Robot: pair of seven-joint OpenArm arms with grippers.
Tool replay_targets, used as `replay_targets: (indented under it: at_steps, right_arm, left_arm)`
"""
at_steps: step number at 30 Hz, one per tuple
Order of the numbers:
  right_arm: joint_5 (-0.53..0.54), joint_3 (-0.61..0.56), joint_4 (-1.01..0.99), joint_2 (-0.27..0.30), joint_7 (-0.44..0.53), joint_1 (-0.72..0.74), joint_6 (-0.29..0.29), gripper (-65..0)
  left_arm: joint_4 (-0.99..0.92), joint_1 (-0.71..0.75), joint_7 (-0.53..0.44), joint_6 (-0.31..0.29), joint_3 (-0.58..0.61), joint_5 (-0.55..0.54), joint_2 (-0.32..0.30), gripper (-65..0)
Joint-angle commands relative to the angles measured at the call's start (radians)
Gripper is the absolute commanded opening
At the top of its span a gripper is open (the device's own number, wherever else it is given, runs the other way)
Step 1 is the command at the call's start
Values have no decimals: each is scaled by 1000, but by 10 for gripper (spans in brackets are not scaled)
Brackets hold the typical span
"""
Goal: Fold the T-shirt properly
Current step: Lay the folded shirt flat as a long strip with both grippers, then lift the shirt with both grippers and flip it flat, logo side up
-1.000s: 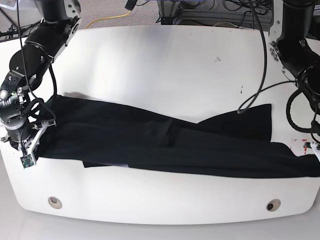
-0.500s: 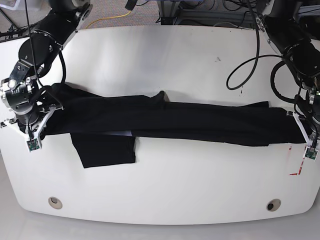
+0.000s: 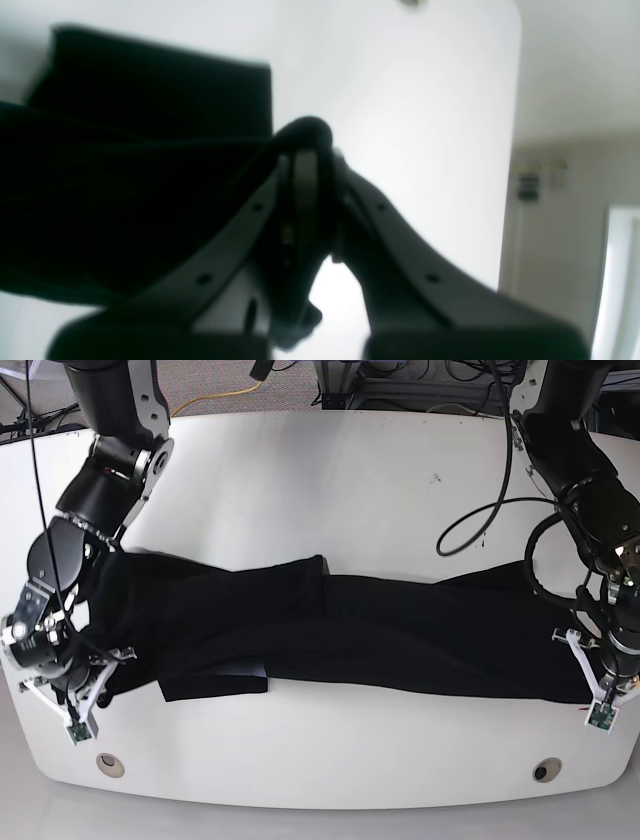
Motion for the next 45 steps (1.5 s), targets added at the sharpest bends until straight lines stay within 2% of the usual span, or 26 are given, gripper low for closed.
replay_targets:
  at_steps: [1, 5, 9, 14, 17, 22, 25, 30, 34, 39, 41, 45]
  right_arm:
    - [6, -28, -67, 39, 27, 97, -2, -650]
    - [6, -76, -182, 48, 27, 230, -2, -650]
    - [6, -109, -242, 58, 27, 341, -2, -650]
    - [6, -192, -268, 61, 27, 476, -2, -650]
    - [6, -243, -268, 61, 26, 565, -2, -650]
    - [6, -314, -269, 64, 21, 701, -2, -650]
    - [17, -363, -265, 87, 8, 756, -2, -650]
    - [17, -373, -259, 93, -35, 756, -2, -650]
    - [18, -373, -193, 98, -43, 750, -2, -650]
    - [18, -344, -27, 117, -45, 542, -2, -650]
    - [18, -310, 37, 117, -45, 451, -2, -650]
    - [18, -263, 130, 117, -45, 279, -2, -650]
  left_arm:
    - [-18, -73, -10, 2, -1, 8, -14, -650]
    - [-81, -181, -14, 43, 21, 9, -14, -650]
    - [-116, -273, -60, 86, 21, 9, -14, -650]
    - [-139, -410, -80, 101, 21, 13, -22, -650]
    - [-162, -508, -80, 101, 21, 9, -71, -650]
    - [-227, -667, -80, 99, 22, 8, -119, -650]
    - [-265, -767, -80, 96, 25, 5, -145, -650]
    - [-279, -818, -76, 90, 33, 5, -146, -650]
    - [-233, -795, -70, 43, 68, 6, -145, -650]
    - [-136, -658, -33, 21, 73, 5, -138, -650]
    - [-96, -586, -27, 2, 73, 5, -117, -650]
    - [-27, -454, 4, 2, 70, 6, -103, -650]
